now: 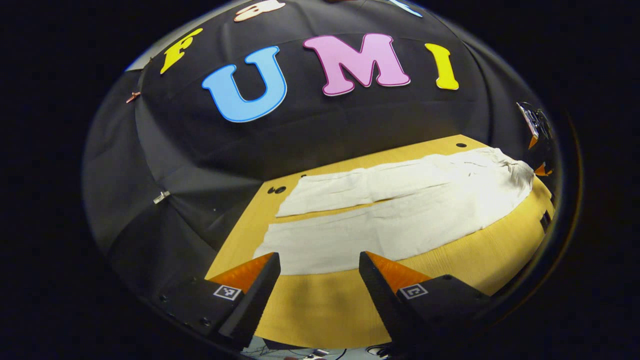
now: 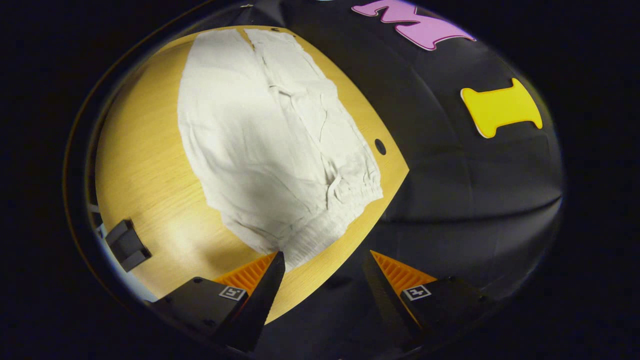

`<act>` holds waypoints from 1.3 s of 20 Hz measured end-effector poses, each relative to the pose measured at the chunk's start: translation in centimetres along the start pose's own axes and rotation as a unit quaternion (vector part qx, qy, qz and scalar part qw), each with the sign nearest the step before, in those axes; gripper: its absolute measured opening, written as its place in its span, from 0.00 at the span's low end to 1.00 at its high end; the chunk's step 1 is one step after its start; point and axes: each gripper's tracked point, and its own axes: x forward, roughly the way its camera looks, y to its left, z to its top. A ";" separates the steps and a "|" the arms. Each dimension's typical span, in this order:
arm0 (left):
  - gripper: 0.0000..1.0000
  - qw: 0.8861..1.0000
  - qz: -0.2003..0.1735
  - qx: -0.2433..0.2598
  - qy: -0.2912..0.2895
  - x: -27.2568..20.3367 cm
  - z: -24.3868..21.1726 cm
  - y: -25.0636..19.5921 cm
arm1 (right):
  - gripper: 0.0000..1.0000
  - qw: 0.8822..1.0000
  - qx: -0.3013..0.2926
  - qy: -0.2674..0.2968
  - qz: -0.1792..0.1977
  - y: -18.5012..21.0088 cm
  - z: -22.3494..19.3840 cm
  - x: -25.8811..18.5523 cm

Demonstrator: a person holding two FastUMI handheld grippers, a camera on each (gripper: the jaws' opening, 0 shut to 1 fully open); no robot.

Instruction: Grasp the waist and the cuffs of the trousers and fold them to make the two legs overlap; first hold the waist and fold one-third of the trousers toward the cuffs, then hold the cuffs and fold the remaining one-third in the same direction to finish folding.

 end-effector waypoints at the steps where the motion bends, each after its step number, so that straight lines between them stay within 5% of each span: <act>1: 0.99 1.000 0.000 -0.004 0.007 0.0 -0.3 -0.3 | 0.97 1.000 -0.017 0.002 0.004 0.3 -0.3 0.2; 7: 0.99 0.999 0.003 -0.009 0.032 1.1 -0.8 -0.6 | 0.97 0.992 -0.114 0.013 0.044 3.1 -1.0 3.6; 12: 0.99 0.999 0.028 -0.017 0.042 1.8 -1.3 1.3 | 0.93 0.986 -0.168 -0.009 0.005 2.7 0.3 3.9; 15: 0.98 0.997 0.047 0.024 0.064 2.8 -3.6 3.8 | 0.90 0.976 -0.218 -0.014 -0.025 2.7 1.4 4.1; 18: 0.98 0.989 0.060 0.102 0.084 3.5 -6.1 7.0 | 0.72 0.965 -0.259 -0.010 -0.036 3.1 1.7 4.6; 20: 0.98 0.986 0.062 0.112 0.104 4.0 -7.7 8.9 | 0.61 0.959 -0.280 -0.002 -0.035 3.8 1.4 5.2; 21: 0.98 0.986 0.063 0.103 0.111 4.4 -8.3 9.5 | 0.40 0.956 -0.290 -0.006 -0.040 3.6 1.7 5.7; 24: 0.98 0.984 0.073 0.098 0.126 5.8 -9.6 11.5 | 0.24 0.960 -0.280 0.005 -0.031 3.5 1.4 5.9; 26: 0.98 0.977 0.061 0.154 0.131 7.2 -10.3 12.6 | 0.17 0.967 -0.252 0.016 -0.015 3.5 1.3 6.4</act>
